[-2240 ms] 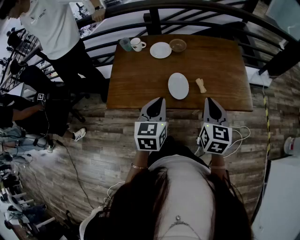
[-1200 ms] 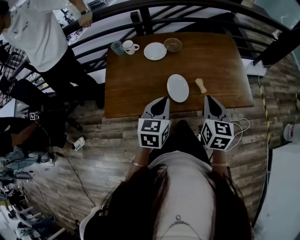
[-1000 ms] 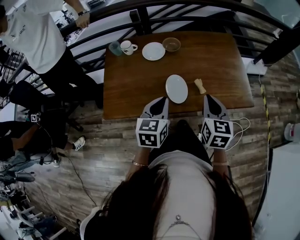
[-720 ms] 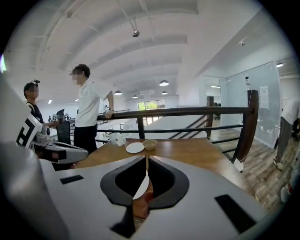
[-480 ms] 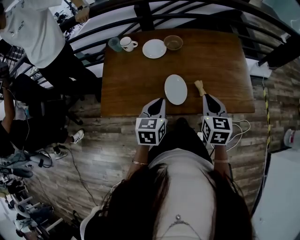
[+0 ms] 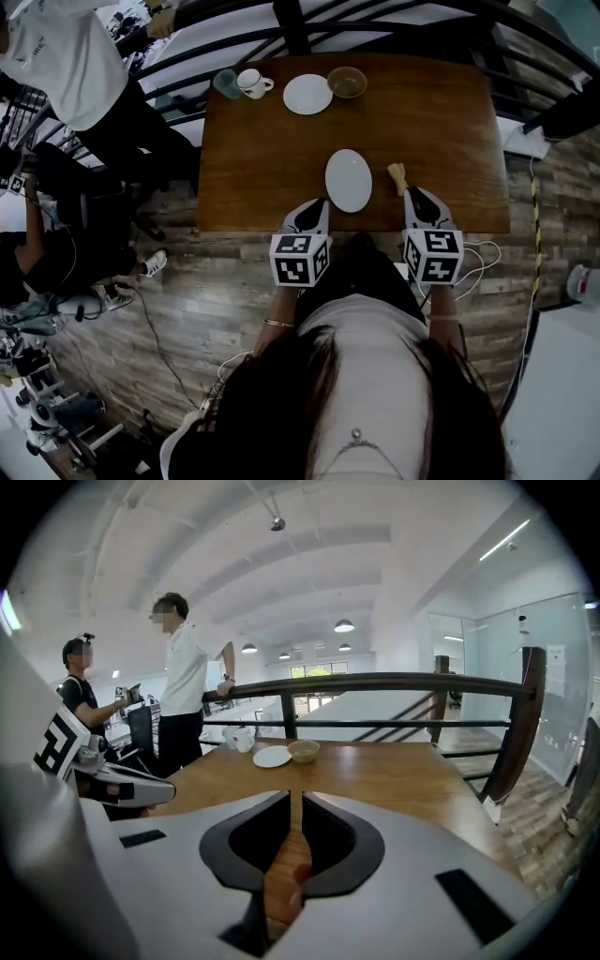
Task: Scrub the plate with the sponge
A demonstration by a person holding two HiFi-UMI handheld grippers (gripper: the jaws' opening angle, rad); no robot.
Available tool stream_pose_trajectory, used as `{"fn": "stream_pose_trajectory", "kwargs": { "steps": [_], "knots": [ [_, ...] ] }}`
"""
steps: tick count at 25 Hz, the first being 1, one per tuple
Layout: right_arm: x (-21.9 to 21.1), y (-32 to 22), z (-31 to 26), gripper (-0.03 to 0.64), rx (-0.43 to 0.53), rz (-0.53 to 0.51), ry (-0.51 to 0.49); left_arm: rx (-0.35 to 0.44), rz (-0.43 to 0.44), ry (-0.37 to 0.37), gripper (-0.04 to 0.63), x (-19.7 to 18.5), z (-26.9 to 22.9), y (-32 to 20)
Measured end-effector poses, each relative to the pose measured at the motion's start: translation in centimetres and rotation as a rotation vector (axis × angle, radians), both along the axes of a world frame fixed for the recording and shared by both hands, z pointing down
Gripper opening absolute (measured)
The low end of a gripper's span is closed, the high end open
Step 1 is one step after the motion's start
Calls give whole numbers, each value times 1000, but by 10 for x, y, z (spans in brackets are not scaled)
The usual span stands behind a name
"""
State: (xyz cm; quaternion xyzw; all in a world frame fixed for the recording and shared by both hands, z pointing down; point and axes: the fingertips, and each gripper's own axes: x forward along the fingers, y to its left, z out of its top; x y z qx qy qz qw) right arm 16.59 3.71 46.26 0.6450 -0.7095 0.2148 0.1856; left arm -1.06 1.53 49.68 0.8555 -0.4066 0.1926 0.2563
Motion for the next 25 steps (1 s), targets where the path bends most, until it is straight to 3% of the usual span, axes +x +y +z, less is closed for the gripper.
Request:
{"fn": "stream_pose_trajectory", "kwargs": {
  "steps": [17, 25],
  "knots": [
    [13, -24, 44, 44, -122, -86, -8, -120, -38, -33, 14, 8, 36, -11],
    [19, -41, 70, 94, -182, -114, -24, -171, -50, -49, 14, 10, 55, -21]
  ]
}}
